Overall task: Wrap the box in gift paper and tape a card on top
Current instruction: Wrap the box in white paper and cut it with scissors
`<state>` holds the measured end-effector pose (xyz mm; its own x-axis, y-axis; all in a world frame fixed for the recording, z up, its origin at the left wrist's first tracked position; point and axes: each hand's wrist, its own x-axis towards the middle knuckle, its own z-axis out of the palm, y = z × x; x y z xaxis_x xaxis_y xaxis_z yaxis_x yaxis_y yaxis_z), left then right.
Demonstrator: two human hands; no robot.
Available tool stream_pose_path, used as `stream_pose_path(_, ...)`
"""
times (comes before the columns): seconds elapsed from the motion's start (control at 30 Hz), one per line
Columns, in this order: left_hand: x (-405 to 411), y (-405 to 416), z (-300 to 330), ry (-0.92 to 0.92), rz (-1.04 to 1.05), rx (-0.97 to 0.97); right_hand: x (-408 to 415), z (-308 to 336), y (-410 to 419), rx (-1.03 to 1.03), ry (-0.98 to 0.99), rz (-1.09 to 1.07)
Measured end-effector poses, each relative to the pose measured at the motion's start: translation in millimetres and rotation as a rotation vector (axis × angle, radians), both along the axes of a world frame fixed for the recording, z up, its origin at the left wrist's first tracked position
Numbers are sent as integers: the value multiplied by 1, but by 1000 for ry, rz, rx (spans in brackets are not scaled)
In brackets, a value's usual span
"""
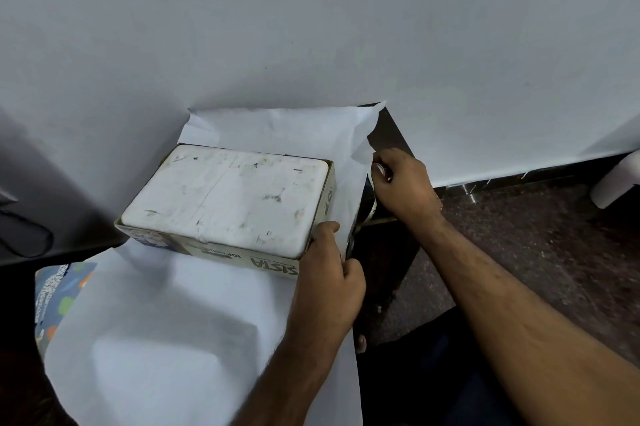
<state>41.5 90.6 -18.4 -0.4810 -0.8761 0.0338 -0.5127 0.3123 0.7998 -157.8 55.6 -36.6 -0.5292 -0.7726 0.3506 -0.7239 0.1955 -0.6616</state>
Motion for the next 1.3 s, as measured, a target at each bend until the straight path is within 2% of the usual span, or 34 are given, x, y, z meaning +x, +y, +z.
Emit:
stream_pose_path(0.1, 0, -1, 0, 5, -5, 3, 8, 0, -2, -28, -210, -41)
stream_pose_path(0.2, 0, -2, 0, 10, -13, 0, 11, -2, -5, 17, -278, -33)
stream_pose_path(0.4, -1, -3, -5, 14, -6, 10, 8, -11, -4, 142, -199, -50)
stream_pose_path(0.57, -6, 0, -16, -18, -24, 15, 17, -20, 0, 181, 112, 130)
stream_pose_path(0.7, -2, -10, -23, -43, -15, 39, 22, -23, -3, 177, 230, 128)
stream_pose_path(0.87, 0, -15, -28, -48, -4, 35, 23, -16, -1, 174, 223, 139)
stream_pose_path(1.03, -2, -16, -30, -73, -27, 21, 18, -13, 8, 76, 193, 8)
stream_pose_path(1.17, -2, -16, -33, -77, -39, 10, 16, -15, 17, 49, 183, -19)
stream_pose_path(1.3, -1, -17, -36, -80, -68, 5, 11, -10, 26, -28, 66, -61)
